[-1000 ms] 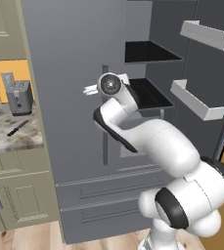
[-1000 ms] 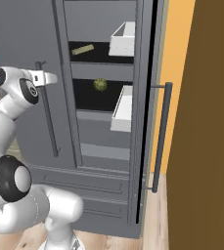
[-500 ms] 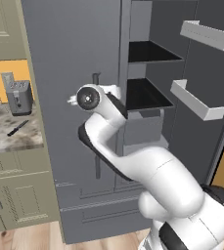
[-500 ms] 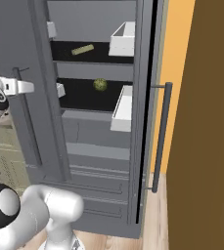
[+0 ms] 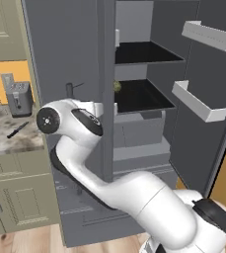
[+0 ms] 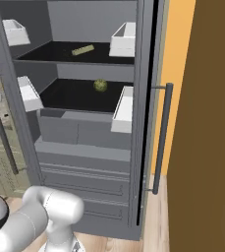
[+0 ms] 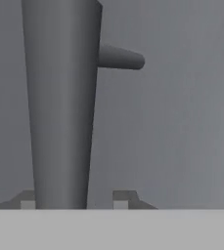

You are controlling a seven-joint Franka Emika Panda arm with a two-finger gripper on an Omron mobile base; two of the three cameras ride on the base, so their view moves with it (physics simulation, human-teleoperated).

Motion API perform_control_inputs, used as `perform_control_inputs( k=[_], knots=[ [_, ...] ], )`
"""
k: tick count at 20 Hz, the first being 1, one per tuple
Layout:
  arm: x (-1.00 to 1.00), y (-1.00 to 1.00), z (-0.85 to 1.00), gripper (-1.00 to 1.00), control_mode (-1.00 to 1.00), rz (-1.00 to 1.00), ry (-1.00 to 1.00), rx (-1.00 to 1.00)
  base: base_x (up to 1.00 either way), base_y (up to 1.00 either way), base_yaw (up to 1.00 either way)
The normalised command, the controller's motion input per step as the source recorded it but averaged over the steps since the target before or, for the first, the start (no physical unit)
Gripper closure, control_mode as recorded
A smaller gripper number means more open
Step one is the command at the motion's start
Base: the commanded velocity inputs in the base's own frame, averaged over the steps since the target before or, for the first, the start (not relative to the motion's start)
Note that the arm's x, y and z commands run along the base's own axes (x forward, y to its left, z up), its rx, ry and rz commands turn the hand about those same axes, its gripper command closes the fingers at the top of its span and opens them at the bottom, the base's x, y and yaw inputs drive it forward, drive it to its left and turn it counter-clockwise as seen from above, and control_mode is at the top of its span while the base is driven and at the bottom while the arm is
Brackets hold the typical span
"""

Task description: Retrieve the butter from the fridge and place it on a plate on the dining table. Then retrieve the butter knife by the fridge and place it near the plate.

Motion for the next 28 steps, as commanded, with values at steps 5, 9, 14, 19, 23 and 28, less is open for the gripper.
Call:
perform_control_inputs(
  k=[5,9,14,19,23,28],
  knots=[
    [-0.59,0.40,0.00,1.00,-1.00,-0.03,0.00,0.00,0.00,0.00,0.00],
    [-0.60,0.56,0.00,1.00,-1.00,0.00,0.00,0.00,0.00,0.00,0.00],
    [-0.50,0.62,0.00,-1.00,-1.00,0.00,0.00,0.00,0.00,0.00,0.00],
    [-0.03,0.29,-0.03,-1.00,-1.00,0.00,0.00,0.03,0.00,0.00,0.00],
    [0.00,0.23,-0.01,-1.00,-1.00,0.00,0.00,0.01,0.00,0.00,0.00],
    [0.00,0.30,0.00,-1.00,-1.00,-0.03,0.00,0.00,0.00,0.00,0.00]
  ],
)
